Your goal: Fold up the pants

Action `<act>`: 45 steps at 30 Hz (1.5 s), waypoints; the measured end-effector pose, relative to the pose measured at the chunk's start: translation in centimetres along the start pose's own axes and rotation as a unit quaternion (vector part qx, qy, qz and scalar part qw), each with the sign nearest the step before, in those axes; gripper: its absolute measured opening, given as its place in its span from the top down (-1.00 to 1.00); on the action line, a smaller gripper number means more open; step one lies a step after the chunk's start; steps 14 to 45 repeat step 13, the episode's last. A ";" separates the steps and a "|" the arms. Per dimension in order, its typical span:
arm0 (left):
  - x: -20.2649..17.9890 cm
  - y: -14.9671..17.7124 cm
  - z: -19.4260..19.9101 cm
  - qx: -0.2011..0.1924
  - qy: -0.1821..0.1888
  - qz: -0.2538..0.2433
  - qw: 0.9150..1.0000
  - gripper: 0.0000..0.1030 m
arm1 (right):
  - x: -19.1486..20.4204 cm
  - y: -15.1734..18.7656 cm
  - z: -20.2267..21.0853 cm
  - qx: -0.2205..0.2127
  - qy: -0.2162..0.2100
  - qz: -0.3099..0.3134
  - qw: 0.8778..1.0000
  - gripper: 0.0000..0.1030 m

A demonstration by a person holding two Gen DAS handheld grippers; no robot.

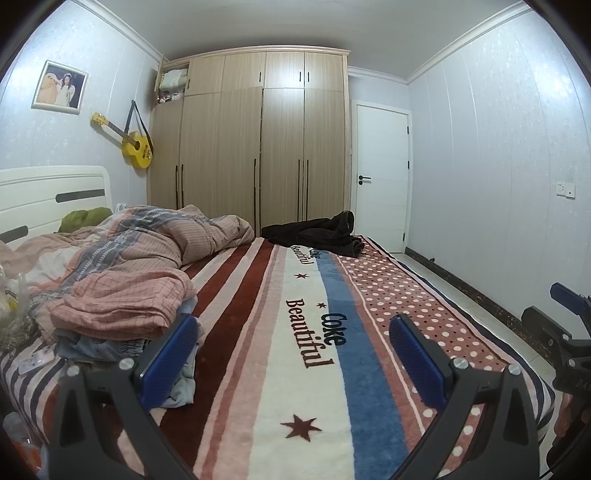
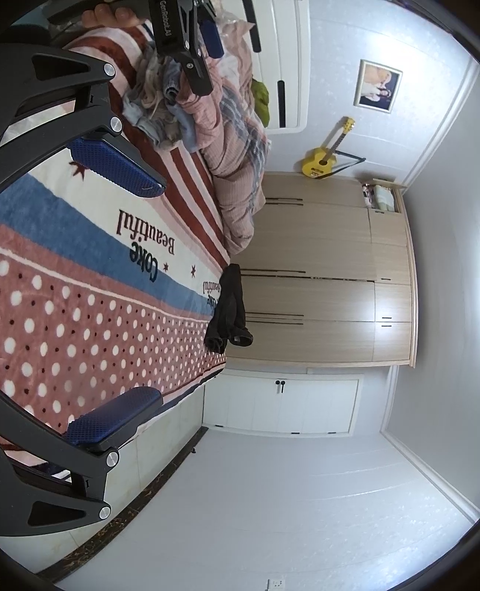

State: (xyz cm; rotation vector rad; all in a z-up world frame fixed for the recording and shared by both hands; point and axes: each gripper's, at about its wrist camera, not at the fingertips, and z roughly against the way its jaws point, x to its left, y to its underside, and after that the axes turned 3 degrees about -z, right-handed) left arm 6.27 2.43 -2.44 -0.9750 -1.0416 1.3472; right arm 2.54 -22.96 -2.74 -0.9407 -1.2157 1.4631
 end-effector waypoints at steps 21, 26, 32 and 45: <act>0.1 0.1 -0.1 0.005 -0.003 0.000 1.000 -0.99 | 0.3 0.1 -0.1 0.001 0.002 0.000 1.000 -0.99; 0.1 0.1 -0.1 0.005 -0.003 0.000 1.000 -0.99 | 0.3 0.1 -0.1 0.001 0.002 0.000 1.000 -0.99; 0.1 0.1 -0.1 0.005 -0.003 0.000 1.000 -0.99 | 0.3 0.1 -0.1 0.001 0.002 0.000 1.000 -0.99; 0.1 0.1 -0.1 0.005 -0.003 0.000 1.000 -0.99 | 0.3 0.1 -0.1 0.001 0.002 0.000 1.000 -0.99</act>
